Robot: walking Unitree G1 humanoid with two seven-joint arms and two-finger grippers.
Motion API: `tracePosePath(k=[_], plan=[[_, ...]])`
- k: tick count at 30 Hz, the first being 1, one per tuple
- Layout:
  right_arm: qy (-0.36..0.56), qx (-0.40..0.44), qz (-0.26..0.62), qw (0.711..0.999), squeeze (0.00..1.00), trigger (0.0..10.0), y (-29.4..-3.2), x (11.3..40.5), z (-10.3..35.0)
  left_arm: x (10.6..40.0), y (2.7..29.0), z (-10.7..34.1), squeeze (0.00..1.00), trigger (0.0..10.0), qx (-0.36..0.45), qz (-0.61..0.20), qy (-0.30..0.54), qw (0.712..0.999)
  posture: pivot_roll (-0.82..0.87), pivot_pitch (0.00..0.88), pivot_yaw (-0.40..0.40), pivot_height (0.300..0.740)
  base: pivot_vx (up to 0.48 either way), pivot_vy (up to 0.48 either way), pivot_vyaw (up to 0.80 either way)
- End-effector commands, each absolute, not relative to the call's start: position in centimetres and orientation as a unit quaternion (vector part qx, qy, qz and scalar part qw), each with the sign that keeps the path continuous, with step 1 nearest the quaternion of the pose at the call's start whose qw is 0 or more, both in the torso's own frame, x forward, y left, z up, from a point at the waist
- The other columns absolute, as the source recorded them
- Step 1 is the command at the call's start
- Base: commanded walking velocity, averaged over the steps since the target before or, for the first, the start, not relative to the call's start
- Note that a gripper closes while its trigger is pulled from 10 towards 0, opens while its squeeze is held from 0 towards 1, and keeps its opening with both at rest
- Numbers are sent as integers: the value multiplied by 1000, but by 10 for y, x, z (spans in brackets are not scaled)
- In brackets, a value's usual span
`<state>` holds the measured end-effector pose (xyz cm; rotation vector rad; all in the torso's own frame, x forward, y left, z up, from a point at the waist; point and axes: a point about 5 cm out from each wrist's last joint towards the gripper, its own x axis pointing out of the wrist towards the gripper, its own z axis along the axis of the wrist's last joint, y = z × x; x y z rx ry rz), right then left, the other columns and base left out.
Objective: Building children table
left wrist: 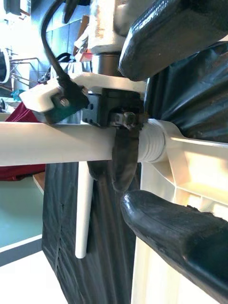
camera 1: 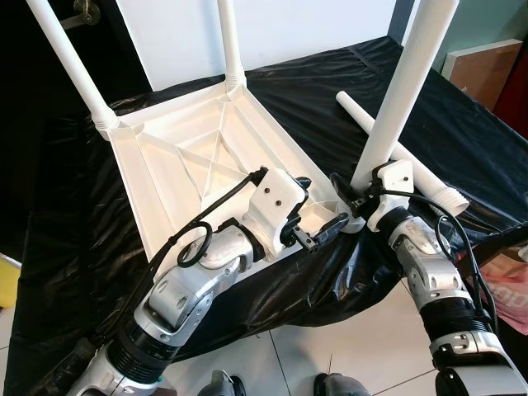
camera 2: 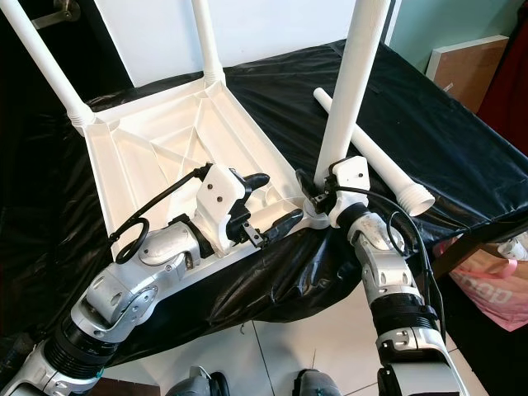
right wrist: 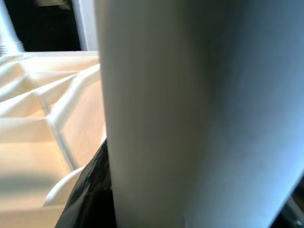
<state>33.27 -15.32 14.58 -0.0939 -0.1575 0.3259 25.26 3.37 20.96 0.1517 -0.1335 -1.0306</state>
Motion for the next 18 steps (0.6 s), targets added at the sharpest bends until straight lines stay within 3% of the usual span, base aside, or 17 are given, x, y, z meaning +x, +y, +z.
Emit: tracePosePath(k=[1, 6, 8, 10, 12, 18], plan=[[25, -35, 125, 991, 0, 10000, -149, 324, 104, 246, 32, 207, 0, 10000, 73, -537, -56, 839, -29, 109, 60, 740, 0, 0, 0], [26, -25, 97, 995, 0, 10000, -146, 322, 103, 246, 32, 208, 0, 10000, 72, -537, -57, 839, -29, 106, 58, 740, 0, 0, 0], [32, -1, 10, 999, 0, 10000, -141, 318, 99, 246, 31, 208, 0, 10000, 71, -537, -59, 839, -26, 93, 46, 740, 0, 0, 0], [32, -1, 10, 999, 0, 10000, -141, 318, 99, 246, 31, 208, 0, 10000, 71, -537, -59, 839, -26, 93, 46, 740, 0, 0, 0], [39, 20, -72, 996, 0, 10000, -139, 313, 96, 247, 31, 209, 0, 10000, 70, -536, -60, 839, -24, 87, 43, 740, 0, 0, 0], [36, 40, -134, 990, 0, 10000, -133, 310, 97, 247, 31, 209, 0, 10000, 71, -535, -62, 840, -24, 82, 38, 740, 0, 0, 0]])
